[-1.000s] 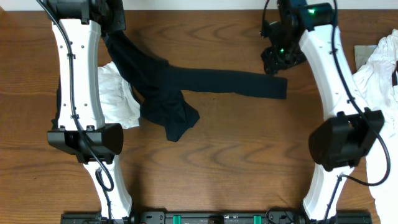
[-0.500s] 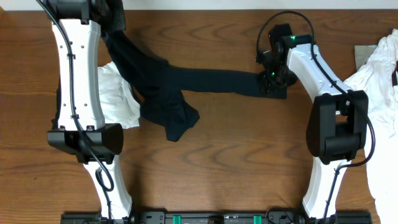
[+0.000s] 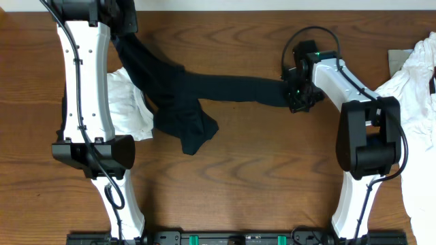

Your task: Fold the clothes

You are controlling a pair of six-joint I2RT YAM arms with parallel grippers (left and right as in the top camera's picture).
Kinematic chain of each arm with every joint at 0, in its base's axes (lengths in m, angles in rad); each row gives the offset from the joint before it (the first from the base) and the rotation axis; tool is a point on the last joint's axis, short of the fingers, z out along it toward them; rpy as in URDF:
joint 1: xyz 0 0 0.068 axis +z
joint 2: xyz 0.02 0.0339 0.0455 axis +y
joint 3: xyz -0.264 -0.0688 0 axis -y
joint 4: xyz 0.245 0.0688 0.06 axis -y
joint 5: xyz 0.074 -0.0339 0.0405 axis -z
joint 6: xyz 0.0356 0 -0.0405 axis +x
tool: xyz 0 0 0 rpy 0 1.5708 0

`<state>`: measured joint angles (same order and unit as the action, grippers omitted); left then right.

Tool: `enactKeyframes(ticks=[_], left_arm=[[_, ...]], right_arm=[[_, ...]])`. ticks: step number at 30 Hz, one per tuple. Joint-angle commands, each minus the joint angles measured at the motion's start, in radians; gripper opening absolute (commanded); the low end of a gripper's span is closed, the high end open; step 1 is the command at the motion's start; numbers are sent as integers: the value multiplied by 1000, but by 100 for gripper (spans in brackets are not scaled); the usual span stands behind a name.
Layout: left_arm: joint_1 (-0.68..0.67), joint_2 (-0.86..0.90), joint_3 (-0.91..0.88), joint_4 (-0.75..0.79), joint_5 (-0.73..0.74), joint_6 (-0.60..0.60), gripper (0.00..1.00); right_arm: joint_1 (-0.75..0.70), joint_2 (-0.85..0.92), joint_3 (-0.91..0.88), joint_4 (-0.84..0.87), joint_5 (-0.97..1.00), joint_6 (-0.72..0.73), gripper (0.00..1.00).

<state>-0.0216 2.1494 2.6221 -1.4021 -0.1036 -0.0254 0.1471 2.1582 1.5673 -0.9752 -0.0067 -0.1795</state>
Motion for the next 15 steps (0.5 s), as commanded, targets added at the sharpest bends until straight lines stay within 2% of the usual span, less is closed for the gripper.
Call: enactKeyframes(ticks=[1, 10, 15], left_arm=[[-1, -6, 5, 2, 7, 9, 7], [-2, -36, 6, -19, 7, 10, 6], [-18, -154, 6, -55, 8, 13, 6]], right_arm=[[-42, -81, 21, 4, 3, 56, 2], [-118, -278, 21, -37, -66, 56, 1], [-183, -464, 22, -48, -64, 153, 1]])
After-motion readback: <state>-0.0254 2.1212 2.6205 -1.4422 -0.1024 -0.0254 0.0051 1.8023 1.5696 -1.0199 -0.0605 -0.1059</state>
